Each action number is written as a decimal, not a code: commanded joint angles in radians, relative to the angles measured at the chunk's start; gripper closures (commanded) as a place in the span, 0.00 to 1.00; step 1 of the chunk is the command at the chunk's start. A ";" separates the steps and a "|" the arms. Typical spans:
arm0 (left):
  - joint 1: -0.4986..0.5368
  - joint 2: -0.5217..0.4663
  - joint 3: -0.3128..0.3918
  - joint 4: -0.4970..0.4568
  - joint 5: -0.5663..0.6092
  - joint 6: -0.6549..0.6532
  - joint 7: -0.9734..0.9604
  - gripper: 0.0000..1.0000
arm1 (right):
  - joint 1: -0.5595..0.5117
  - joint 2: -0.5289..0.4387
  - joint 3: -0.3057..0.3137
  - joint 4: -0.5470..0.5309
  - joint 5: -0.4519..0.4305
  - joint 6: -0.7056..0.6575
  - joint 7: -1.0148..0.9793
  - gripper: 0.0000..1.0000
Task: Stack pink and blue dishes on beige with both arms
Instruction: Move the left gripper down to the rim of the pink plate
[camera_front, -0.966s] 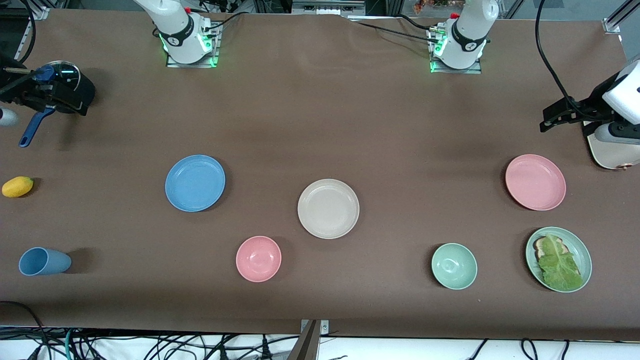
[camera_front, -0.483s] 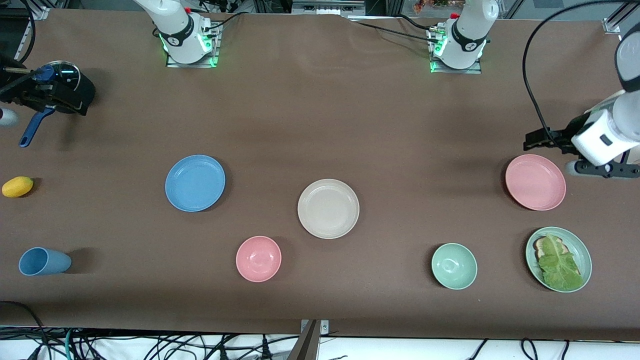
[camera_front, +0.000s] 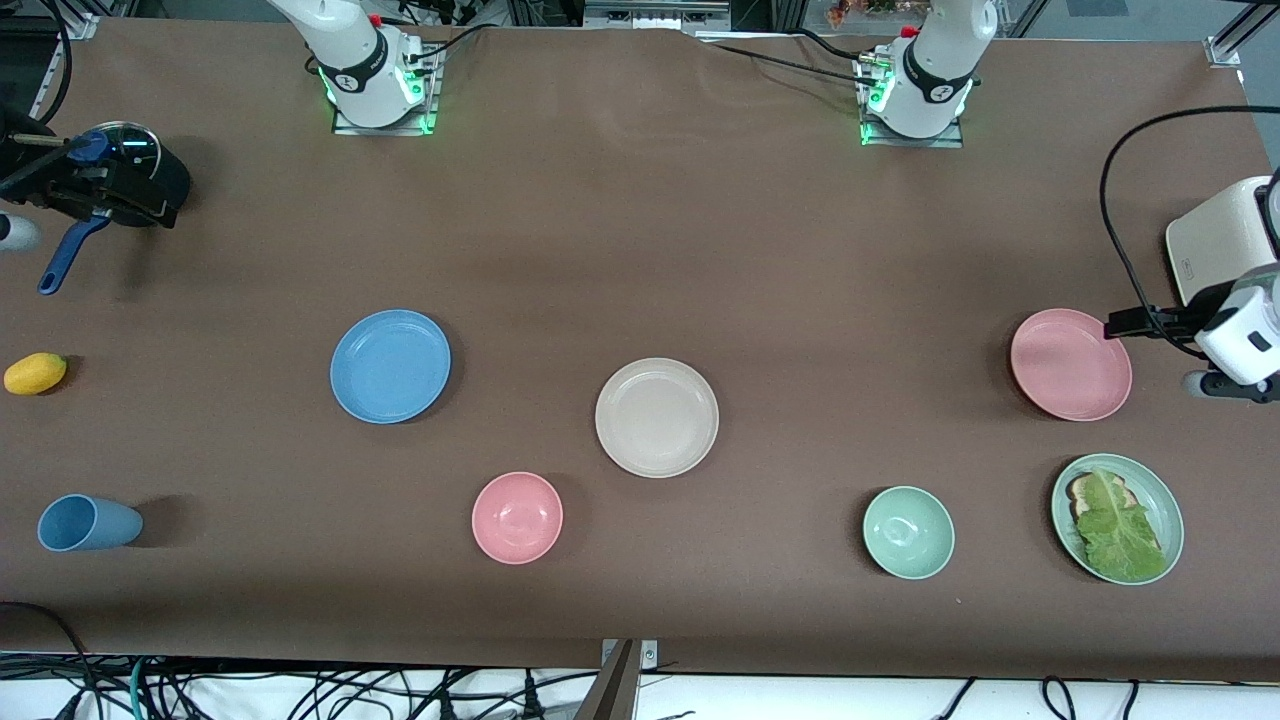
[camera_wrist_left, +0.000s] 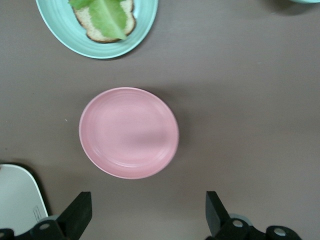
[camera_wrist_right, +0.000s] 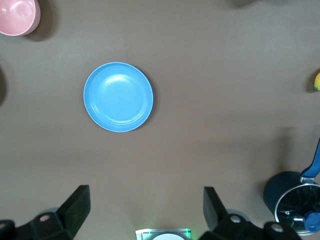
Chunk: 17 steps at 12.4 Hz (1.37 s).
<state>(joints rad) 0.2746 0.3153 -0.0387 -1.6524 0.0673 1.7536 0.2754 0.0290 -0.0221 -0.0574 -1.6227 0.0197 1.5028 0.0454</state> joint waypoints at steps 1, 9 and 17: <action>0.079 0.062 -0.009 0.017 -0.067 0.061 0.146 0.00 | 0.000 -0.009 0.001 0.012 -0.006 -0.021 -0.009 0.00; 0.244 0.225 -0.009 0.023 -0.315 0.136 0.462 0.00 | 0.002 -0.010 0.007 0.012 -0.006 -0.026 -0.002 0.00; 0.313 0.347 -0.009 0.103 -0.376 0.136 0.631 0.00 | 0.002 -0.010 0.008 0.012 -0.004 -0.032 -0.001 0.00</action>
<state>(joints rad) 0.5657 0.6063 -0.0400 -1.6160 -0.2768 1.8991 0.8494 0.0291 -0.0222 -0.0528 -1.6223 0.0197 1.4969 0.0454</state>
